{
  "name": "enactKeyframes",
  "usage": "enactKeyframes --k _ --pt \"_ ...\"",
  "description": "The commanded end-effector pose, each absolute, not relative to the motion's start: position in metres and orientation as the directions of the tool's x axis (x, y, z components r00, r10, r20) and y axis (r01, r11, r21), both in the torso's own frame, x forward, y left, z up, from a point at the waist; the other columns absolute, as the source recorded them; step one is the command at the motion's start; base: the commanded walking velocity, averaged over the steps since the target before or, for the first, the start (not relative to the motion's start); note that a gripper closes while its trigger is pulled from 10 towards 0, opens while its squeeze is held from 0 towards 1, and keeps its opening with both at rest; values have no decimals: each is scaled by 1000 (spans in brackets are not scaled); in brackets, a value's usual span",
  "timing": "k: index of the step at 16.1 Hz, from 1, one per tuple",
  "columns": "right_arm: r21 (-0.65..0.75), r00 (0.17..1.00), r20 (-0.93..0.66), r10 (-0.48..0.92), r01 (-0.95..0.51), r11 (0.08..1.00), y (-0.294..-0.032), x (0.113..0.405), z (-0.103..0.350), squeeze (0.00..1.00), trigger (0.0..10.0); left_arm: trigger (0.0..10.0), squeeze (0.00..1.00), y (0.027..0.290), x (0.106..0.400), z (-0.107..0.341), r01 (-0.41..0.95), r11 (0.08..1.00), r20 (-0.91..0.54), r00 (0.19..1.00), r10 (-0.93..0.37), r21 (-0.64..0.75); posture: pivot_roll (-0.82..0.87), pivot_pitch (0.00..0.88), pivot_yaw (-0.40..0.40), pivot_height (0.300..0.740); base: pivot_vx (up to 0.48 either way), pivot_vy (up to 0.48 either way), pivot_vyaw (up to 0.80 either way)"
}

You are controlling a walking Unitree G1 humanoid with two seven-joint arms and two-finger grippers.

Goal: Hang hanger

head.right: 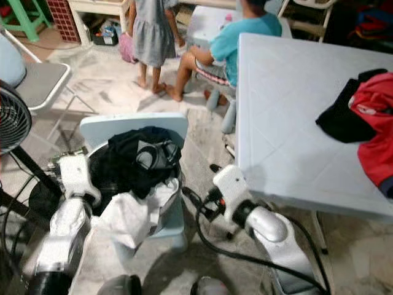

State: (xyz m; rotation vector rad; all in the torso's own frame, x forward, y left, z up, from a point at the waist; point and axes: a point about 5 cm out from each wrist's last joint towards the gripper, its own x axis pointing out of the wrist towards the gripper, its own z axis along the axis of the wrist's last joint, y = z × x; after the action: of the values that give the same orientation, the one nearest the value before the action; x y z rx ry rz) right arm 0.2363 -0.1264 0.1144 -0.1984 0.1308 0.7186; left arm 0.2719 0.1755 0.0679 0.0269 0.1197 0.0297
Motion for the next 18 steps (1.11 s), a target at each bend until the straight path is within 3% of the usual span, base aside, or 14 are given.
enactKeyframes --k 1,2,3,4,5,9,12,15,18 --pt "-145 745 -183 641 -665 732 -125 237 113 0 10000 0 0 173 270 68 -24 1000 -142 990 26 13 -48 91 -76 740 0 0 0" --pt "-149 746 -181 641 -665 732 -123 238 112 0 10000 0 0 178 269 62 -65 998 -186 981 60 -21 -48 91 -76 740 0 0 0" --pt "-161 742 -176 647 -670 724 -122 238 113 0 10000 10000 514 188 274 59 -113 993 -225 969 102 -35 -52 95 -80 740 0 0 0" --pt "-166 741 -176 648 -671 723 -122 238 114 0 10000 10000 514 190 276 59 -115 992 -228 969 101 -52 -52 95 -80 740 0 0 0" --pt "-180 742 -180 645 -670 720 -125 236 114 0 10000 10000 1000 197 283 58 -149 984 -267 956 119 -95 -72 99 -84 740 0 0 0" --pt "-201 754 -195 627 -656 727 -135 228 114 0 10000 10000 1000 215 310 64 -216 965 -297 940 165 -147 -124 113 -96 740 0 0 0" --pt "-225 758 -201 620 -652 724 -140 223 116 0 10000 10000 1000 200 340 80 -138 960 -285 957 64 -246 -153 114 -100 740 0 0 0" --pt "-232 764 -200 613 -645 728 -143 223 118 0 10000 10000 1000 196 347 85 -135 955 -269 961 61 -263 -155 117 -102 740 0 0 0" --pt "-236 758 -205 619 -652 721 -142 222 118 0 10000 10000 1000 196 349 73 -160 936 -359 933 39 -315 -160 120 -104 740 0 0 0"
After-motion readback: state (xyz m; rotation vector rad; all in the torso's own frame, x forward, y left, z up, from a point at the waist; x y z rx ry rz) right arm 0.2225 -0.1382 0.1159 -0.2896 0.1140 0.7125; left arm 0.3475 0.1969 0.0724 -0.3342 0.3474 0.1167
